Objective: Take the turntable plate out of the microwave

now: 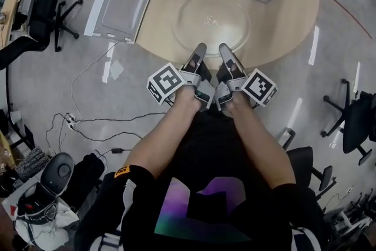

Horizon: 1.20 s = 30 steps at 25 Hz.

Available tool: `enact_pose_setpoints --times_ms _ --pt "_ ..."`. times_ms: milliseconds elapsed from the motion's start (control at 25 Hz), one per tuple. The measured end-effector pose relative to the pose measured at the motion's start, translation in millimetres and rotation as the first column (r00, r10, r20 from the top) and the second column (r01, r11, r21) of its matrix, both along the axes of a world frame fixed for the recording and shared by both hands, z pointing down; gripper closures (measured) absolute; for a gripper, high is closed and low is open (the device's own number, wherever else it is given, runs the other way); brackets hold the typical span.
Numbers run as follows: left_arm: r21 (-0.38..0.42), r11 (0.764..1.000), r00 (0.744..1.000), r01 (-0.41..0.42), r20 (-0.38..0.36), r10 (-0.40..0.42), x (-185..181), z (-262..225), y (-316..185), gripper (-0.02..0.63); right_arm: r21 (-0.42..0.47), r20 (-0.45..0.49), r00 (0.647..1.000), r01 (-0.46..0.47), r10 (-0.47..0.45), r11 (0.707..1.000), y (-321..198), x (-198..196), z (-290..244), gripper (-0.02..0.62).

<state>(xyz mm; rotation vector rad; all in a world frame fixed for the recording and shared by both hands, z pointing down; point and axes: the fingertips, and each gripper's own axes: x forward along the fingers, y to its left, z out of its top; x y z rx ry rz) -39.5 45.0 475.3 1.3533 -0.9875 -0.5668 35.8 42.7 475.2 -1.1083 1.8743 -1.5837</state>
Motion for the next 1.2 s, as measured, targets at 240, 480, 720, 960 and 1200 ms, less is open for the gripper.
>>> enact_pose_setpoints --times_ms 240,480,720,960,1200 --pt "-0.014 1.000 1.000 0.008 0.003 -0.008 -3 9 4 0.520 -0.008 -0.012 1.000 -0.001 0.001 1.000 4 -2 10 0.506" --pt "-0.040 0.999 1.000 0.017 0.007 -0.016 -4 20 5 0.518 -0.037 -0.006 1.000 -0.005 0.005 0.999 6 -3 23 0.506" --pt "-0.058 0.998 1.000 0.029 0.010 -0.029 -9 27 3 0.522 -0.024 0.046 0.999 0.002 -0.001 1.000 2 -13 23 0.506" --pt "-0.081 0.996 0.999 0.048 0.015 -0.047 -13 29 1 0.534 -0.113 0.040 0.999 0.037 -0.033 0.993 7 -14 40 0.506" --pt "-0.098 0.994 0.998 0.053 0.019 -0.052 -14 34 2 0.538 -0.140 0.065 0.995 0.089 -0.080 0.986 16 -15 43 0.506"
